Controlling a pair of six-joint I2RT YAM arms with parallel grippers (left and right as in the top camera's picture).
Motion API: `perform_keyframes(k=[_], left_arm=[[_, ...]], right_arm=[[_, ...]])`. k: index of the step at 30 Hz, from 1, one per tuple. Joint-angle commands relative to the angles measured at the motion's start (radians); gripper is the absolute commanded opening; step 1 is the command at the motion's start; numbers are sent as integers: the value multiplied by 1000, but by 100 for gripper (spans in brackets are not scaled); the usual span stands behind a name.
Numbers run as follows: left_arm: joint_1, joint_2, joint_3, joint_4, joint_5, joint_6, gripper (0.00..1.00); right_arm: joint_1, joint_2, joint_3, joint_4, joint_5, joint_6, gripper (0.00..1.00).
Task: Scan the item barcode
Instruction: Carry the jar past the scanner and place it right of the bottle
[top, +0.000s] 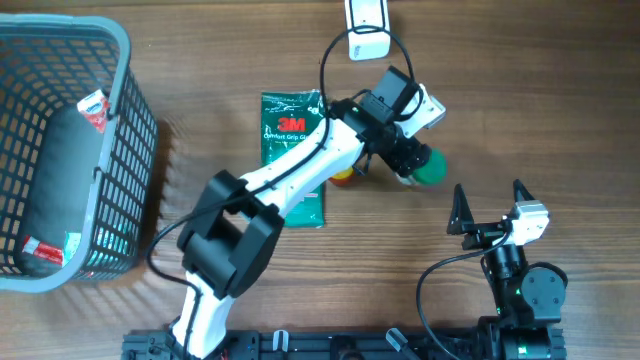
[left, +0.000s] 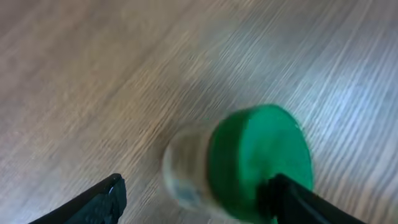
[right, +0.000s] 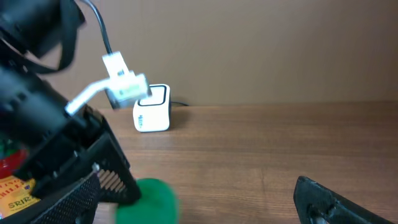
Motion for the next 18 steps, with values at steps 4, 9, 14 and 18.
perform_keyframes(k=[4, 9, 14, 18], left_arm=[[-1, 47, 16, -18, -95, 5, 75], [-2, 47, 16, -13, -95, 5, 75], [-10, 38, 47, 5, -95, 3, 86], [-12, 0, 116, -9, -95, 4, 97]], right_arm=[[3, 0, -1, 3, 5, -11, 100], [3, 0, -1, 3, 5, -11, 100], [3, 0, -1, 3, 5, -11, 100], [3, 0, -1, 3, 5, -11, 100]])
